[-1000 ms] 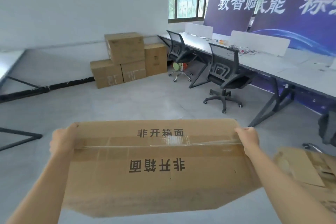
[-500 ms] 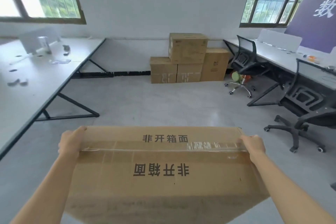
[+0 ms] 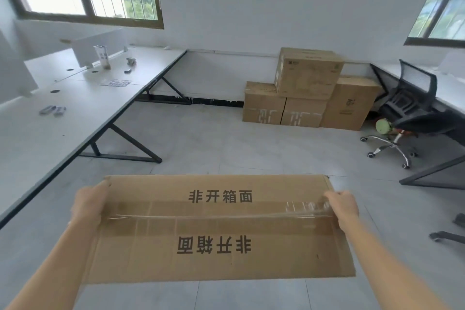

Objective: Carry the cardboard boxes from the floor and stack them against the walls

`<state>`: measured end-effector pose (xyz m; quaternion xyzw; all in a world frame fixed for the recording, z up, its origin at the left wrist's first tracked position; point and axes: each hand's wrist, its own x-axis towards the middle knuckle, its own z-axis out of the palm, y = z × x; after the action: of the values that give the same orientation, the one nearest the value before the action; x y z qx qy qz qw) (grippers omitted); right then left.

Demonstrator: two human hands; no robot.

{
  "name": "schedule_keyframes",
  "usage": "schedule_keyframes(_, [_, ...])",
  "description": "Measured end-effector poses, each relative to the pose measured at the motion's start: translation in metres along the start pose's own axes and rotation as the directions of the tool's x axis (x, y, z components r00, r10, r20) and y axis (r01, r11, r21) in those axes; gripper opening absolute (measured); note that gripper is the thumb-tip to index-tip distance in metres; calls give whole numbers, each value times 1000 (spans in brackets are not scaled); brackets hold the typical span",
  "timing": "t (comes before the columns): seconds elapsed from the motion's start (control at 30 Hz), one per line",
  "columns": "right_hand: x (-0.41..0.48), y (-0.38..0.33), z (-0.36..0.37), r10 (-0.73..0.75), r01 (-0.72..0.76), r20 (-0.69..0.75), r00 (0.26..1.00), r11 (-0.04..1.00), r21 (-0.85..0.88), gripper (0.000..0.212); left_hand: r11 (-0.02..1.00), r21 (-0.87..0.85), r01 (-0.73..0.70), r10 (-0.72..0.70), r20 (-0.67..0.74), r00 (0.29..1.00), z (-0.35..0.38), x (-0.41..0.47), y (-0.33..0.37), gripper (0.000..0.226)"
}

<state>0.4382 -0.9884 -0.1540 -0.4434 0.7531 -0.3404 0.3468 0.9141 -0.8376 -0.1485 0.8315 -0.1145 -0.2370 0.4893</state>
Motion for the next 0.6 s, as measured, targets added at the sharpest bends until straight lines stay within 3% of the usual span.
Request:
schedule_keyframes(0.3, [133,-95,85,-52,53,10,999,993,-101,22,995,-27,99,-99,-10,995,101,166,47,52])
schedule_keyframes(0.5, [223,-176,129,-69,63,-51,996,991,-119,37,998,48,51,-52,26,998,165,236,136,53])
schedule_keyframes(0.6, [254,-190,145,-21,11,-78,997,992,-126,25,997,79,26,-30,39,999,197,260,162,53])
